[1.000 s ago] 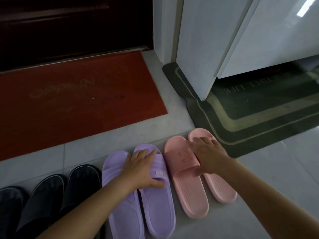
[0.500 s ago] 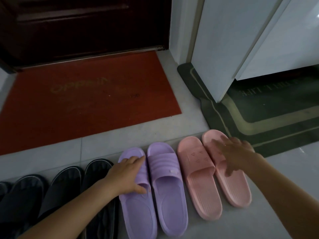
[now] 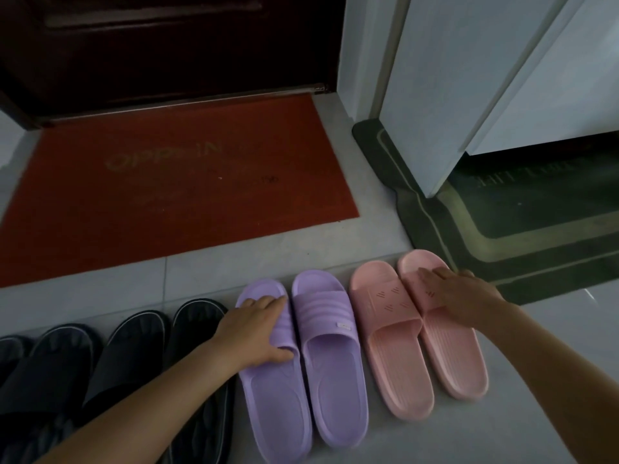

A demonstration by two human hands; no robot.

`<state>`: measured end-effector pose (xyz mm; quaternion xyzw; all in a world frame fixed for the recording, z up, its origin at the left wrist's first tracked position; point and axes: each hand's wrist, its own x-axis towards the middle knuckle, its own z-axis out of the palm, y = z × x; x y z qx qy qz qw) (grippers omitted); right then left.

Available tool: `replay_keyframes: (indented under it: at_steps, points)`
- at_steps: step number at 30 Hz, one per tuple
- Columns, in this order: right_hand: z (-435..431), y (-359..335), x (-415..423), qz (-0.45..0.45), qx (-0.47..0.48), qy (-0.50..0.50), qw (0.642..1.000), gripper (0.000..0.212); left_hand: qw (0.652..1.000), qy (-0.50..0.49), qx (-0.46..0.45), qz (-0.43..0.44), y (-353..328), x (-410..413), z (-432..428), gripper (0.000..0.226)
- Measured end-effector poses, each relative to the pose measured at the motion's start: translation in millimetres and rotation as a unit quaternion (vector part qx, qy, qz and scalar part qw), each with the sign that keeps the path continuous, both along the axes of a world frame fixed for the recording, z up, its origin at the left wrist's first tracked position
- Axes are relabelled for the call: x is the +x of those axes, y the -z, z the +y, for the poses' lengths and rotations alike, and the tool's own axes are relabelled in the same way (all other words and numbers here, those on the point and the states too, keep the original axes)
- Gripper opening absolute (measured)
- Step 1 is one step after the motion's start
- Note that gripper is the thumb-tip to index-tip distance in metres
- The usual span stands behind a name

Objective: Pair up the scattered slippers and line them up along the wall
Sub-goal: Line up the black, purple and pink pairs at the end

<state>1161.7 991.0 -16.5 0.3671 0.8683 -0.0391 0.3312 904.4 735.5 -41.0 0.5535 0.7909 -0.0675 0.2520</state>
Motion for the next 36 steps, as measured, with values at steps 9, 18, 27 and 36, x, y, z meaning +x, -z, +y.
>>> replay_keyframes:
  at_steps: [9, 18, 27, 36]
  points:
    - [-10, 2, -2, -0.015, 0.014, 0.005, 1.000, 0.079, 1.000, -0.001, 0.019, 0.005, -2, 2, -3, 0.104]
    - [-15, 4, 6, 0.035, 0.016, 0.030, 0.999, 0.078, 0.999, -0.017, 0.001, -0.033, -11, -4, -16, 0.102]
    - [-85, -14, -55, 0.103, -0.069, -0.104, 0.987, 0.097, 0.996, -0.070, 0.004, -0.058, -13, 0, -25, 0.096]
    - [-110, 2, -105, 0.116, -0.092, -0.171, 0.974, 0.091, 0.994, -0.086, 0.003, -0.064, -20, -11, -37, 0.108]
